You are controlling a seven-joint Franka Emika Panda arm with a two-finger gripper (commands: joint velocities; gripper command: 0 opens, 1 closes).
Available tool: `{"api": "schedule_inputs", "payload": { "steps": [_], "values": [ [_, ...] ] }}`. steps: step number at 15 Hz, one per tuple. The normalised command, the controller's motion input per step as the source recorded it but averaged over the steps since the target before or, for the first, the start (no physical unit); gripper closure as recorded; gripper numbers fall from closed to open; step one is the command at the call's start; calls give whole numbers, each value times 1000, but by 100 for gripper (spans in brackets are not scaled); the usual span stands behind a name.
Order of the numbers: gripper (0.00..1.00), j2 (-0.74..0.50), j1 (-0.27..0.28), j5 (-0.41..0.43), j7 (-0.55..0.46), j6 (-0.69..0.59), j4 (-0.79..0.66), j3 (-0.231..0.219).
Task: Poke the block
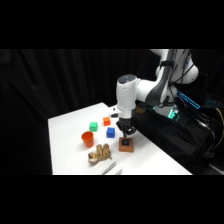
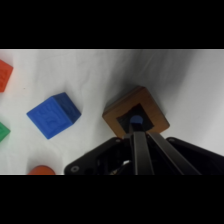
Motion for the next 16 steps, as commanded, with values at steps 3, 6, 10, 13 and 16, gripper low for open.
{"api": "schedule_inputs", "payload": {
  "steps": [3,6,10,13,16],
  "values": [
    [58,-414,-44,23,-149,-344,-26,-3],
    [32,-311,-36,48,-170,-294,15,-6],
    [0,-258,-35,84,-193,-263,38,-13],
    [0,-265,-35,92,-189,-269,47,-18],
    [0,-246,-31,140,-189,-244,63,-20]
  ]
}}
